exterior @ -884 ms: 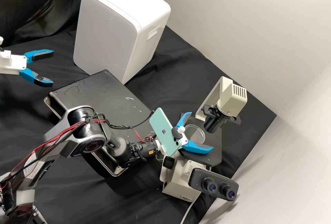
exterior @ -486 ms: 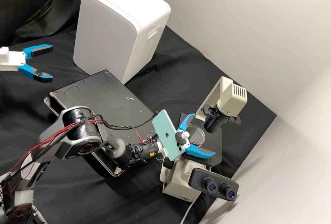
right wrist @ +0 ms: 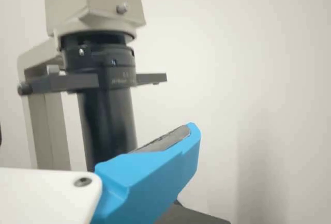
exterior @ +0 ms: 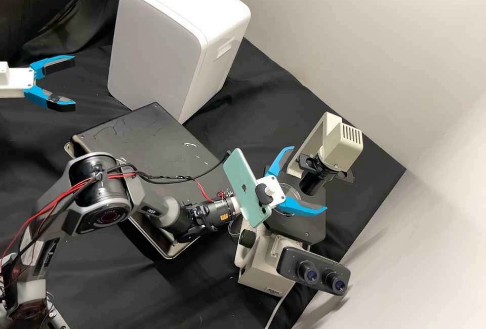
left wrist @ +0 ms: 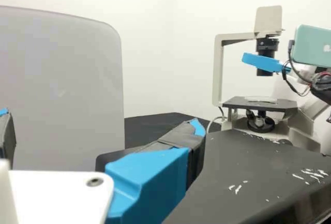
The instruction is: Place the petri dish on the microscope
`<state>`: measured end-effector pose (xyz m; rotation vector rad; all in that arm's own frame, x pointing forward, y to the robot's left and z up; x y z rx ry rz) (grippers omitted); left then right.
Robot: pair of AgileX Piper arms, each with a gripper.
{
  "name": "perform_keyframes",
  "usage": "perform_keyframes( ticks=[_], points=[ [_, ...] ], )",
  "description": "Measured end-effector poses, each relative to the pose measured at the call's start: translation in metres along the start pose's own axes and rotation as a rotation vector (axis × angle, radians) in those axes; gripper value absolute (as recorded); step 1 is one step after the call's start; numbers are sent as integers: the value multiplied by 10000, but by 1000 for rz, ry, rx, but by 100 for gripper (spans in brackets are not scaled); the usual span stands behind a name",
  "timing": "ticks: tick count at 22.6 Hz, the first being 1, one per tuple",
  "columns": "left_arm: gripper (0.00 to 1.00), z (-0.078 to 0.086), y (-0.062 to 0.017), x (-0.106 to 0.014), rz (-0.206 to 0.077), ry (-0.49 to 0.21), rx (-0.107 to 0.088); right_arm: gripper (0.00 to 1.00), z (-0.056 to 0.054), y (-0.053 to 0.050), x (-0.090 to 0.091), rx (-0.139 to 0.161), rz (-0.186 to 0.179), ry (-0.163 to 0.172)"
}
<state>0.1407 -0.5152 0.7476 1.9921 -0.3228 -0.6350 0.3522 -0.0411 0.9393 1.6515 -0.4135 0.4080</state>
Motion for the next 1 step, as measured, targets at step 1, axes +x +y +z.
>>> perform_keyframes(
  ticks=[1],
  points=[
    [100, -7, 2, 0, 1, 4, -5, 100, -13, 9, 0, 2, 2, 3]
  ],
)
